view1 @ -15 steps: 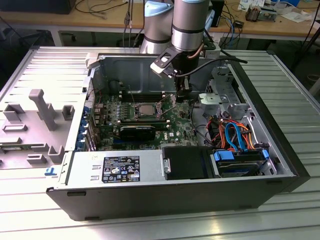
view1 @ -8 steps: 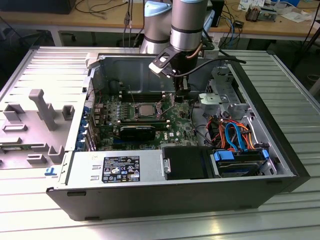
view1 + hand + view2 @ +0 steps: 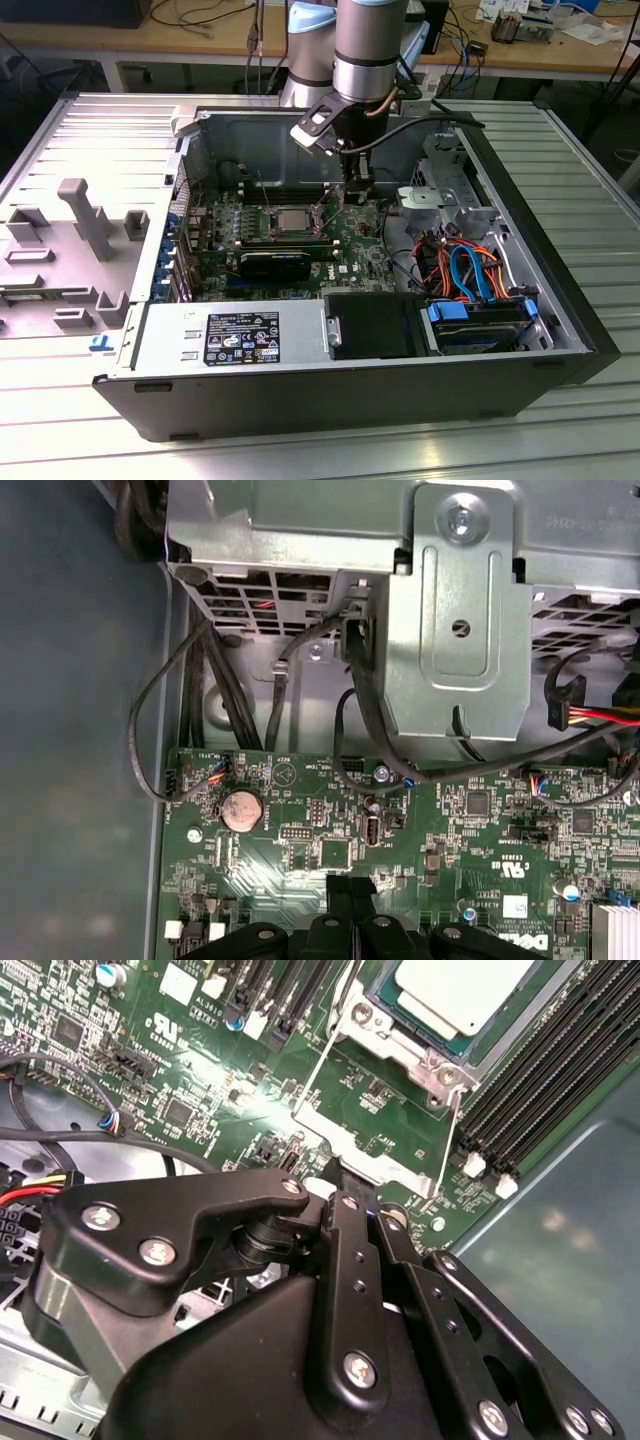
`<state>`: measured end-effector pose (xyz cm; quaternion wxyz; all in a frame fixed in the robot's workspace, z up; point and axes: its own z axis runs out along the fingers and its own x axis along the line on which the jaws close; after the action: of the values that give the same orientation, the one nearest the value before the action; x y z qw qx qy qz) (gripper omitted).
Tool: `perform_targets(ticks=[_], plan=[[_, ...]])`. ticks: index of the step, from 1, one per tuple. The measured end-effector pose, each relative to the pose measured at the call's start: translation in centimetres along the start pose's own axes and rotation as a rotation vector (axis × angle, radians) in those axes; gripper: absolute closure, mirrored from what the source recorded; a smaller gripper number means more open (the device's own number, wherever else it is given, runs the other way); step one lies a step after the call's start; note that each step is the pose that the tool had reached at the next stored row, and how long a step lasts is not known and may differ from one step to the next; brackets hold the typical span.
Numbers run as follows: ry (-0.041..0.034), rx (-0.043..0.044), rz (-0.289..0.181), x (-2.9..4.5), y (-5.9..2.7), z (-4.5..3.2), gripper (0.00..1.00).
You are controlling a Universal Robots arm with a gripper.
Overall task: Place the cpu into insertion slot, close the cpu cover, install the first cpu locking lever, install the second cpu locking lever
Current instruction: 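Close the cpu cover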
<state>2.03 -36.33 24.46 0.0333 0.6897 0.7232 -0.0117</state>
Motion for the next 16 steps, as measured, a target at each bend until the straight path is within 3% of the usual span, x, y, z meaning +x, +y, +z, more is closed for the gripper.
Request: perform_targets(ticks=[16], plan=[[-0.0001, 0.0001, 0.000, 0.02, -0.54, -0.02, 0.89]])
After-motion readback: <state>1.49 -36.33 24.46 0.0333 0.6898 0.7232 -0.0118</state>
